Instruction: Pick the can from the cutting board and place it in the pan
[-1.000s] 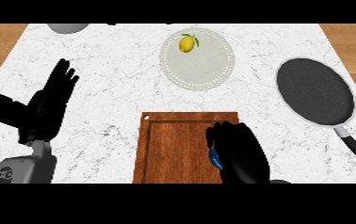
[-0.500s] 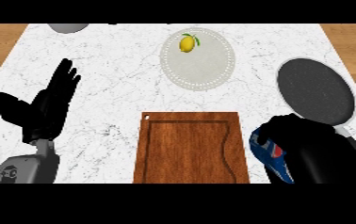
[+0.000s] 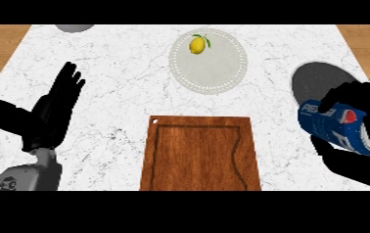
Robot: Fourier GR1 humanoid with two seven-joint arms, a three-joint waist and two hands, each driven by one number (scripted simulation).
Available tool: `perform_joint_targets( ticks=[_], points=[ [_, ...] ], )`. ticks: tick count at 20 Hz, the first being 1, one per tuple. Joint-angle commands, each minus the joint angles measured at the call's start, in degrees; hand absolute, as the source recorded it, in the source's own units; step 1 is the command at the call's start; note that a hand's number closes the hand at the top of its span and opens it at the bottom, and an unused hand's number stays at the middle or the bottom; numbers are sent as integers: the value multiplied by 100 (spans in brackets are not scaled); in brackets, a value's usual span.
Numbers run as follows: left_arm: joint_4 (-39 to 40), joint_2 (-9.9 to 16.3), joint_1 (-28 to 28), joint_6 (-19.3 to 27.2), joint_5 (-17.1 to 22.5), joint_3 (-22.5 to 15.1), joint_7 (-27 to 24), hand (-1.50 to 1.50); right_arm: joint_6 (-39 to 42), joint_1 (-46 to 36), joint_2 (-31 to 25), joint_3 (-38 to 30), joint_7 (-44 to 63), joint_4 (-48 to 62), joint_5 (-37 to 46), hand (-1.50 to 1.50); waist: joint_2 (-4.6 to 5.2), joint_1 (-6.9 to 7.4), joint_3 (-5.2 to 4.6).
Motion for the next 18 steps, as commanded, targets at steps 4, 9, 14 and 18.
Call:
perform_joint_targets(
  ticks=[4,9,14,18],
  points=[
    [-75,32,-124,-42,-43,16,168,0,-519,-29,-53,-1645,-1532,1677,-785,150,17,44,6],
    [332,0,-314,-119,-104,64,-8,0,-697,-148,-210,-2374,-2730,2970,-1060,150,16,18,2],
    [85,-143,4,-150,-73,-9,-139,0,-1344,-821,9,-2215,-4151,5170,-802,150,40,160,6],
    [163,-158,-143,-81,-195,-29,-99,0,-1585,-907,106,-2372,-5400,6360,-971,150,41,129,7]
  ],
)
